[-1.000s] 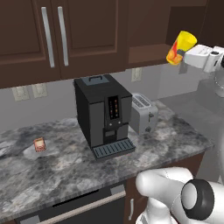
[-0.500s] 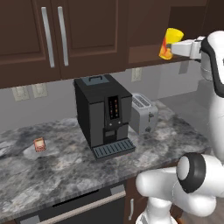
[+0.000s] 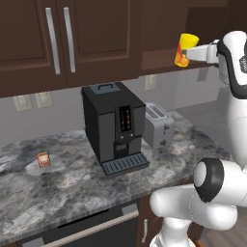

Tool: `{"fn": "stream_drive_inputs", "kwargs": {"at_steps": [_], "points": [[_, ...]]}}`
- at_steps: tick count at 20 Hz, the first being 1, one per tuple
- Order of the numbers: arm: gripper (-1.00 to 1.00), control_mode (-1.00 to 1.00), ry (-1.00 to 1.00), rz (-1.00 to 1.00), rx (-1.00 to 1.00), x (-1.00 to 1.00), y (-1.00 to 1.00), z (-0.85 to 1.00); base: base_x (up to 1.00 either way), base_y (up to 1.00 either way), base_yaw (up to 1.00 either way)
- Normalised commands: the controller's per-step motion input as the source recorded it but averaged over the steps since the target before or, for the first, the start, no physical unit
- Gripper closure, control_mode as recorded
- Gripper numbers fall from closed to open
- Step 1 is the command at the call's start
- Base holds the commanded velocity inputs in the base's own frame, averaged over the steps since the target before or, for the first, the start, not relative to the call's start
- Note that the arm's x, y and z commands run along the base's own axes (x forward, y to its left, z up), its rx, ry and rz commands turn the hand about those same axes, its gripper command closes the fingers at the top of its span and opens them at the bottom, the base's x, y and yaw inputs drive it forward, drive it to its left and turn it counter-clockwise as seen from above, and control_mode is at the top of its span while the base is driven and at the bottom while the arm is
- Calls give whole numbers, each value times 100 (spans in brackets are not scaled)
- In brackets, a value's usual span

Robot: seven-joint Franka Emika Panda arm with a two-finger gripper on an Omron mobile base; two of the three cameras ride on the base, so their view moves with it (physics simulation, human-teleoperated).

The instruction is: Move the cup from next to the sink to the open cabinet. Then, move the bowl with the pear to the fridge to clear the area for faucet cleaning.

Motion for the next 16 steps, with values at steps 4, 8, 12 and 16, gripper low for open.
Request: {"fn": "stream_drive_inputs", "kwargs": {"at_steps": [4,8,12,16], "points": [[100,-100,6,-8,0,44,0,3,0,0,0],[100,-100,5,-7,0,41,0,0,0,0,0],[100,-100,4,-7,0,41,0,0,0,0,0],[100,-100,7,-5,0,36,0,-19,0,0,0]]}}
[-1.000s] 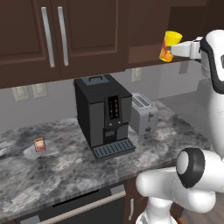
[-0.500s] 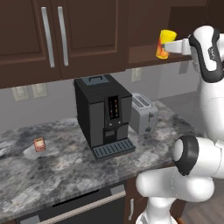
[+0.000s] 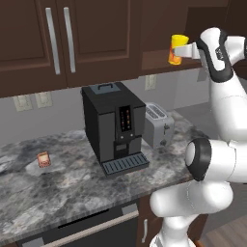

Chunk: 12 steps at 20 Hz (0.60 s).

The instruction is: Move the cup from next to the sink to the open cabinet. Then, move the bowl with the pear to the fridge to clear the area for faucet cleaning.

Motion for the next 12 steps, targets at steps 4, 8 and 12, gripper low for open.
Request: {"fn": "stream_drive_inputs", "kwargs": {"at_steps": [4,8,12], "points": [[100,-100,11,-3,0,34,0,-31,0,0,0],[100,-100,11,-2,0,29,0,-23,0,0,0],[100,-100,3,-5,6,6,0,57,0,0,0]]}}
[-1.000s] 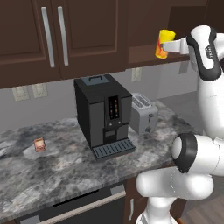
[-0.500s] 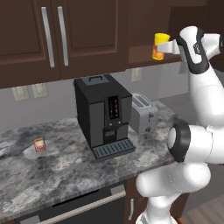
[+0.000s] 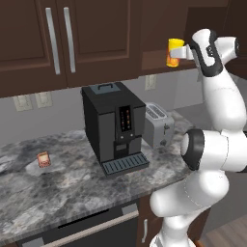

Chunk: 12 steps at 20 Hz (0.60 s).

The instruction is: Move the cup from next to the sink to the open cabinet. Then, move the bowl with the pear to the fridge to clear the area for faucet cleaning.

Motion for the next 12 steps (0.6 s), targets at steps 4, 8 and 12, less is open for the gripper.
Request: {"fn": "stream_drive_inputs", "kwargs": {"at_steps": [4,8,12], "points": [[100,-100,0,-2,8,0,-2,100,0,0,0],[100,-100,0,0,0,27,2,19,0,0,0],[100,-100,2,0,-7,62,17,-35,0,0,0]]}}
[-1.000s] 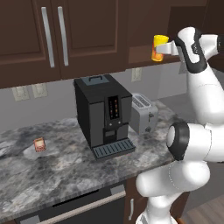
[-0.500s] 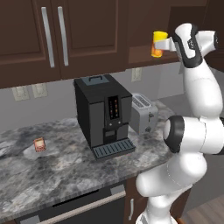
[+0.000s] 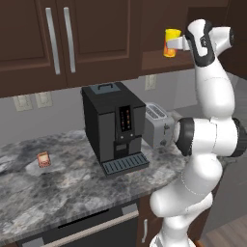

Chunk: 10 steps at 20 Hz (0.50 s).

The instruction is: Move the cup from next to the sink to the open cabinet. Then, move the bowl with the pear to the fridge to clear the area for faucet cleaning.

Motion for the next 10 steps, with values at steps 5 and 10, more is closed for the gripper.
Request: {"fn": "stream_drive_inputs", "kwargs": {"at_steps": [5,10], "points": [[100,-100,1,0,-7,60,19,-52,0,0,0],[100,-100,1,0,-4,47,3,-40,0,0,0]]}}
